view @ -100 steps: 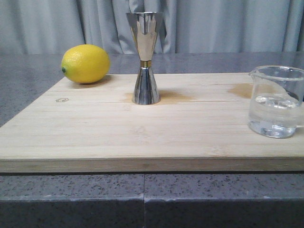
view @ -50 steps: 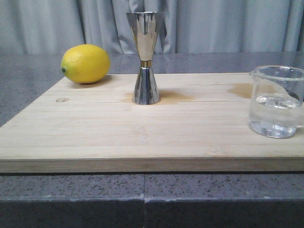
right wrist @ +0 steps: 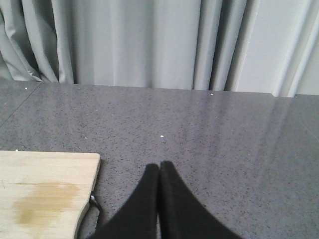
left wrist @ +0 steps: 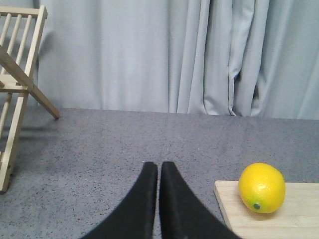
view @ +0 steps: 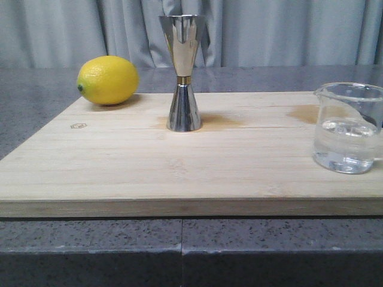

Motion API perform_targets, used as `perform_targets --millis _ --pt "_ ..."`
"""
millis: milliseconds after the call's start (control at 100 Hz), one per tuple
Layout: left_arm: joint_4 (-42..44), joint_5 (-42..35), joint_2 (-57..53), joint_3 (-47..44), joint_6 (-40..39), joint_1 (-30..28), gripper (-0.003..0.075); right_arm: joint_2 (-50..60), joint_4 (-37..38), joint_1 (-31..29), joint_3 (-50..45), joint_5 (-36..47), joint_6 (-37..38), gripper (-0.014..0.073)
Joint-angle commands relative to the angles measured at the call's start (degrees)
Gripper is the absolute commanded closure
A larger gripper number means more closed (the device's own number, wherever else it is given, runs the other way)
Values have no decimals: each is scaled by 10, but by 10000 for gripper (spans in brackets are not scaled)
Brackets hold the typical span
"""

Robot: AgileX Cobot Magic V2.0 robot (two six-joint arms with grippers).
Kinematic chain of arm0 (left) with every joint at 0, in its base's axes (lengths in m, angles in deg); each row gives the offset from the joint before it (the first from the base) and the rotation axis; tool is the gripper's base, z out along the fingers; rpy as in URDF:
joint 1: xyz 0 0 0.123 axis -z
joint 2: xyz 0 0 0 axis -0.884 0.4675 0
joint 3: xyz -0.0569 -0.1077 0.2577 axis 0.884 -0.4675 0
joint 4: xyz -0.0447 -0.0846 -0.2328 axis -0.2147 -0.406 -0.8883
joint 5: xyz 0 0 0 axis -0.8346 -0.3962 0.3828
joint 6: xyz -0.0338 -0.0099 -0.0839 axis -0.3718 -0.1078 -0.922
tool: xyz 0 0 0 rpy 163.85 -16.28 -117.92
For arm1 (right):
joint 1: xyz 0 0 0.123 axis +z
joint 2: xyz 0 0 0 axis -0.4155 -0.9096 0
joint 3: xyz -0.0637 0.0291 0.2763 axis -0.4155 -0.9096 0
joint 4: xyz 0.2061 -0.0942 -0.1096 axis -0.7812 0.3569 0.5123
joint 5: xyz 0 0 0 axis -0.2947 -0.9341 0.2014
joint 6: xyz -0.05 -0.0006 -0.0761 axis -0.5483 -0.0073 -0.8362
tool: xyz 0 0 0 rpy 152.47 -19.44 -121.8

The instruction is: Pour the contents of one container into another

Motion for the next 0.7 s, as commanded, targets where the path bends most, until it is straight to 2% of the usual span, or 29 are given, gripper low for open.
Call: perform_targets --millis 0,570,640,690 --pt "-2 -42 12 20 1 4 739 -12 1 0 19 46 -9 666" --pt "-5 -32 13 20 1 4 739 -12 1 0 19 30 -8 664" --pt "0 -32 14 20 1 3 715 -12 1 0 19 33 -4 627" --pt "9 -32 14 20 1 3 658 -12 1 0 19 35 -3 568"
